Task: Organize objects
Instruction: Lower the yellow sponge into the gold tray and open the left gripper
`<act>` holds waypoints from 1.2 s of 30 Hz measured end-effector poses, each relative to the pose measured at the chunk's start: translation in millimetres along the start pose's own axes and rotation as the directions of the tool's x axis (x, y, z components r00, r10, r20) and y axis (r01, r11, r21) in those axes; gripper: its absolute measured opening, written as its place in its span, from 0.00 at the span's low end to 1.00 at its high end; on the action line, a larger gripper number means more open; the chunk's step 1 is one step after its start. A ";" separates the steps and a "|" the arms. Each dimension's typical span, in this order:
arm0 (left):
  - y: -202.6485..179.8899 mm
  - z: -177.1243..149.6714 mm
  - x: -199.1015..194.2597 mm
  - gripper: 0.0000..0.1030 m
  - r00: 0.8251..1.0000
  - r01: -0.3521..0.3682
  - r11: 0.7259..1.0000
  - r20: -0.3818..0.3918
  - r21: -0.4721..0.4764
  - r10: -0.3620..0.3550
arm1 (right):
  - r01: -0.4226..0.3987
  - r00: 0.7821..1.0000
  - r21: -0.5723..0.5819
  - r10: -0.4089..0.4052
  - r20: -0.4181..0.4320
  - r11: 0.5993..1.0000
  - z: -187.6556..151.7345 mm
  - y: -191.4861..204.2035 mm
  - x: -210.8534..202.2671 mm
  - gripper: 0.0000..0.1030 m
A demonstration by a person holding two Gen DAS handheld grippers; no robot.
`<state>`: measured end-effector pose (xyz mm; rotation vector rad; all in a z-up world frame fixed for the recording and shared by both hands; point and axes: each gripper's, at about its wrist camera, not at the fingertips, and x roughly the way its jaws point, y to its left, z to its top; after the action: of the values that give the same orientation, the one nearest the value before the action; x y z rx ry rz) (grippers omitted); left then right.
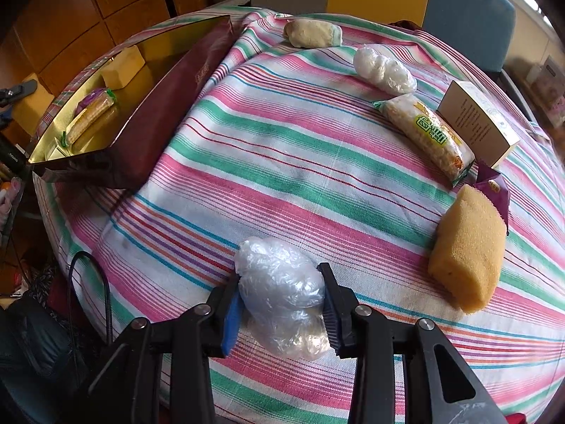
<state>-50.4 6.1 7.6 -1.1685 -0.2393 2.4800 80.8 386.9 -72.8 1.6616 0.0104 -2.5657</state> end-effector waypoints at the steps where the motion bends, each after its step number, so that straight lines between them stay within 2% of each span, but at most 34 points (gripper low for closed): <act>1: -1.1 1.9 2.6 0.58 1.000 0.006 1.000 -0.007 0.006 -0.006 | 0.000 1.000 0.000 0.000 0.000 1.000 0.1 0.0 0.0 0.39; 8: -24.9 27.3 29.6 0.58 0.999 0.029 0.996 -0.021 0.084 -0.027 | 0.006 1.000 -0.008 -0.006 0.003 1.000 -1.1 1.2 -0.3 0.39; 11: -34.1 43.0 50.4 0.58 0.999 0.023 0.991 -0.033 0.130 -0.019 | 0.008 1.000 -0.013 -0.008 0.005 1.000 -1.5 1.9 -0.3 0.39; 14: -36.3 59.2 77.4 0.58 0.998 0.025 0.991 -0.067 0.129 -0.016 | 0.009 1.000 -0.016 -0.009 0.007 1.000 -1.8 1.9 -0.6 0.39; 19: -36.5 70.5 122.2 0.58 0.990 0.004 0.988 -0.139 0.156 0.018 | 0.009 1.000 -0.017 -0.008 0.008 1.000 -1.9 1.6 -0.4 0.40; 24: -24.9 66.9 157.6 0.58 0.974 -0.073 0.977 -0.197 0.201 0.114 | 0.008 1.000 -0.017 -0.007 0.008 1.000 -1.8 1.5 -0.8 0.40; 31: -37.7 51.9 156.8 0.60 0.970 -0.136 0.936 -0.149 0.326 0.192 | 0.011 1.000 -0.024 -0.011 0.010 1.000 -0.3 1.7 -0.6 0.41; 35: -35.3 54.0 152.2 0.66 0.972 -0.131 0.947 -0.152 0.292 0.182 | 0.013 1.000 -0.026 -0.013 0.011 1.000 0.3 1.9 -1.0 0.41; 36: -33.7 54.9 150.9 0.74 0.972 -0.129 0.952 -0.156 0.278 0.177 | 0.013 1.000 -0.026 -0.013 0.011 1.000 0.0 2.0 -0.9 0.41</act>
<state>-170.8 99.8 -52.9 -1.3235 0.2377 2.4203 81.3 384.9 -71.9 1.6437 0.0542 -2.5730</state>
